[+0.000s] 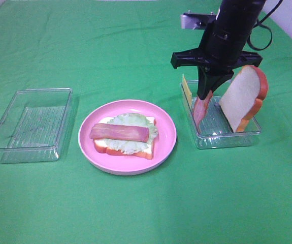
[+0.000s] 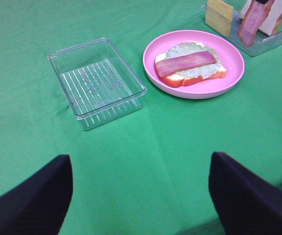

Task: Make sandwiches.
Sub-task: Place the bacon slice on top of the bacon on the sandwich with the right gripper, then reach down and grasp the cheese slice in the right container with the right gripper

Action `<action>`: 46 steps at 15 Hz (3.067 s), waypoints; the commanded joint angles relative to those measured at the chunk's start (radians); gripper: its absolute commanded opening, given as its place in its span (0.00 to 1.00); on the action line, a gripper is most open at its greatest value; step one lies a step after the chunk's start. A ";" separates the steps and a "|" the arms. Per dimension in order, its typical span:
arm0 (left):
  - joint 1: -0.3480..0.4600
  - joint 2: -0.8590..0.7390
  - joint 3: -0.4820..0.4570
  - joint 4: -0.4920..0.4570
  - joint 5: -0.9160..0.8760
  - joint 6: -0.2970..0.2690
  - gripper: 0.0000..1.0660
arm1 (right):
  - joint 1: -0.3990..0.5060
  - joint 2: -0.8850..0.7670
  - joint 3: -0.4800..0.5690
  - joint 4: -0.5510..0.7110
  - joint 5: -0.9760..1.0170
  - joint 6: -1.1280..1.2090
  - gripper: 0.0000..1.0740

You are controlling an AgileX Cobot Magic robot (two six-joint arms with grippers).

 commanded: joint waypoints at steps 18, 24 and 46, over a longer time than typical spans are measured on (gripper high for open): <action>-0.002 -0.020 0.001 0.002 -0.011 -0.001 0.69 | 0.149 0.145 -0.007 0.834 -0.202 -0.451 0.00; -0.002 -0.020 0.001 0.002 -0.011 -0.001 0.69 | 0.148 0.149 -0.007 0.392 -0.283 -0.092 0.00; -0.002 -0.020 0.001 0.002 -0.011 -0.001 0.69 | 0.019 0.222 -0.325 -0.031 -0.033 0.072 0.58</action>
